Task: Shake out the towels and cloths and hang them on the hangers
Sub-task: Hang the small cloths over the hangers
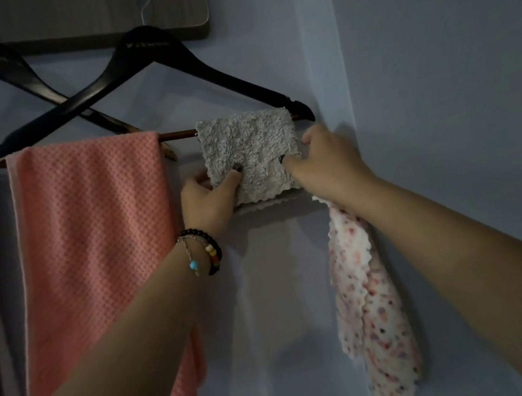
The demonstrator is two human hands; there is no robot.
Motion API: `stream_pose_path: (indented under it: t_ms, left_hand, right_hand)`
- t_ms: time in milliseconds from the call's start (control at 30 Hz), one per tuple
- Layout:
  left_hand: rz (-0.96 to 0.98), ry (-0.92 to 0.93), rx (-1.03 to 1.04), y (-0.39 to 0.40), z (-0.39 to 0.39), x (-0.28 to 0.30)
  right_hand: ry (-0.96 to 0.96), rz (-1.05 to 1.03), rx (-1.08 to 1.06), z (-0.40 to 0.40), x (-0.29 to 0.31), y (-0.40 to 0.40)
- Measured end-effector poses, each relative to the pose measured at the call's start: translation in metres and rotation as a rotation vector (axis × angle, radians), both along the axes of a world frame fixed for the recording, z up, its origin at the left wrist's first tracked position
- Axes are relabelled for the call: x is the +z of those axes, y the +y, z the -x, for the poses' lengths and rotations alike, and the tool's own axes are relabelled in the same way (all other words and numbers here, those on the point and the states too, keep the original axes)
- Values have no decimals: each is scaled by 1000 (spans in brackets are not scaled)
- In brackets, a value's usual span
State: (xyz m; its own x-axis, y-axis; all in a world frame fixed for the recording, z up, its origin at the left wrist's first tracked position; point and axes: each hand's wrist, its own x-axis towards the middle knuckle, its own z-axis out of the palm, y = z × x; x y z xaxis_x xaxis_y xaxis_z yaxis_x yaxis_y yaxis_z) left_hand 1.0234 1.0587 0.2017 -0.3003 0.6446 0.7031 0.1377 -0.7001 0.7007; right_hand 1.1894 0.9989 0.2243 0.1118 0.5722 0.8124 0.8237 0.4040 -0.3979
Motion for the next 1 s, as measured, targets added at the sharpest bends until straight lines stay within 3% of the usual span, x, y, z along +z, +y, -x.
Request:
stream_pose_path:
  t_ms: [233, 567, 767, 833, 1000]
  left_hand:
    - [0, 2, 53, -40, 1, -37]
    - [66, 18, -539, -165, 1, -162]
    - [230, 327, -345, -193, 32, -252]
    - [293, 285, -271, -195, 47, -275]
    - [472, 110, -245, -217, 95, -306]
  right_hand:
    - [225, -54, 261, -2, -3, -35]
    - [359, 228, 524, 41, -64, -81]
    - [572, 398, 671, 64, -133, -101]
    - [502, 415, 637, 67, -153, -107]
    - [78, 505, 575, 70, -214, -134]
